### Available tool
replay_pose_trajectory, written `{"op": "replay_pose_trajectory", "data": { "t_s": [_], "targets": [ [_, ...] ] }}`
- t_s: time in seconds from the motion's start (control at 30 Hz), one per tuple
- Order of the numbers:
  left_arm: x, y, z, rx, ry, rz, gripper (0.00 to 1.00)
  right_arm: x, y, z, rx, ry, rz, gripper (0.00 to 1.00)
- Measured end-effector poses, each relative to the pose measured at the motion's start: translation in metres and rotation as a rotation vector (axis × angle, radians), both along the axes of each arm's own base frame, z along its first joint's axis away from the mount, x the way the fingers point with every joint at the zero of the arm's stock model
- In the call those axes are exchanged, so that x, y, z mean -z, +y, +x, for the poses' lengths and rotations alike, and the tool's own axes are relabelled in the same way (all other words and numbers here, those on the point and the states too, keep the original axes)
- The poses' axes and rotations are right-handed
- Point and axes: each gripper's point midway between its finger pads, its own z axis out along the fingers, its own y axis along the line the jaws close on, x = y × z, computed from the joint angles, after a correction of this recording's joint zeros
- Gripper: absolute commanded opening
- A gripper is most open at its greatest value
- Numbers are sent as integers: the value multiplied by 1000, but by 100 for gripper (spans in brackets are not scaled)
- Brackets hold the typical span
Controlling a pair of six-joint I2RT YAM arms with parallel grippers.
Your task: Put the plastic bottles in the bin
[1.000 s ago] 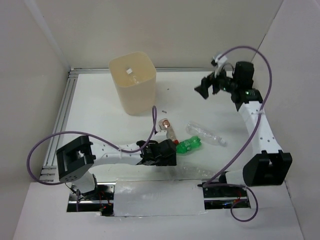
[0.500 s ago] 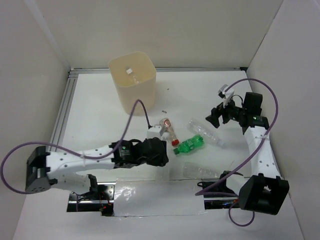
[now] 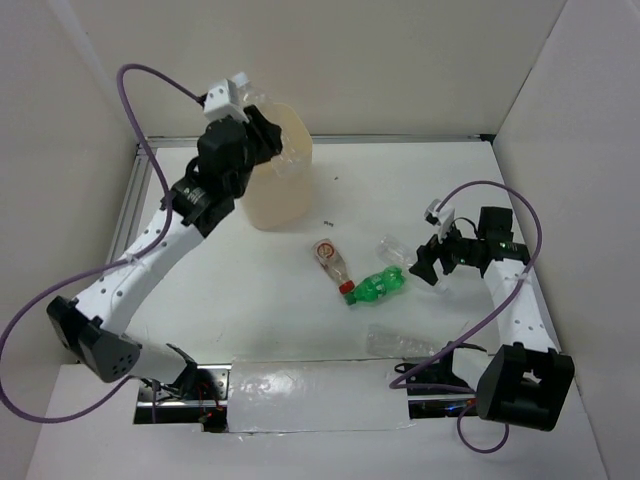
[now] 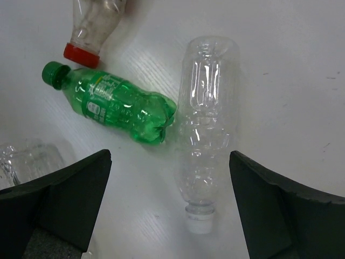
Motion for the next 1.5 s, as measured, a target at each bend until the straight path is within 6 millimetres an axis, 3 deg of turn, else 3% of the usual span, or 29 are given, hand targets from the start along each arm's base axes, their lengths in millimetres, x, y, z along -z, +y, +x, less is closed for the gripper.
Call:
{"op": "replay_pose_trajectory", "data": {
  "t_s": [0.2, 0.23, 0.33, 0.37, 0.47, 0.53, 0.7, 0.8, 0.87, 0.97, 1.03, 1.1, 1.13, 1.27, 1.4, 1.47, 1.5],
  "targets": [
    [9, 64, 83, -210, -8, 23, 34, 18, 2, -12, -20, 36, -8, 97],
    [13, 72, 95, -241, 0, 29, 44, 19, 2, -13, -23, 38, -9, 97],
    [36, 89, 122, -300, 40, 57, 57, 21, 1, -12, -31, 35, -17, 97],
    [50, 94, 130, -314, 68, 76, 73, 23, 0, -12, -33, 36, -27, 98],
    [75, 98, 142, -315, 123, 120, 89, 31, -4, -9, -36, 33, -61, 98],
    [84, 96, 144, -292, 147, 148, 94, 40, -7, -8, -35, 41, -86, 98],
    [81, 80, 138, -233, 134, 197, 97, 64, -9, -1, -52, 84, -139, 98],
    [76, 57, 117, -158, 115, 251, 97, 81, -8, 10, -61, 101, -181, 97],
    [71, 32, 88, -74, 94, 300, 100, 91, -7, 18, -56, 108, -202, 95],
    [63, -15, 22, 114, 37, 340, 100, 108, -8, 29, -43, 138, -234, 94],
    [64, -44, -31, 251, -2, 340, 100, 121, -9, 34, -37, 160, -259, 87],
    [77, -58, -73, 346, -1, 333, 100, 128, -11, 41, -31, 168, -274, 72],
    [88, -60, -90, 368, 15, 324, 100, 128, -11, 46, -25, 163, -274, 56],
    [166, -60, -135, 409, 175, 325, 100, 118, -11, 66, -15, 115, -271, 33],
    [250, -50, -176, 429, 360, 389, 100, 109, -14, 60, -19, 137, -269, 31],
    [273, -46, -191, 433, 417, 395, 100, 81, -10, 75, -24, 96, -252, 31],
    [282, -45, -196, 430, 439, 391, 100, 58, -7, 91, -26, 50, -241, 31]
  ]
}}
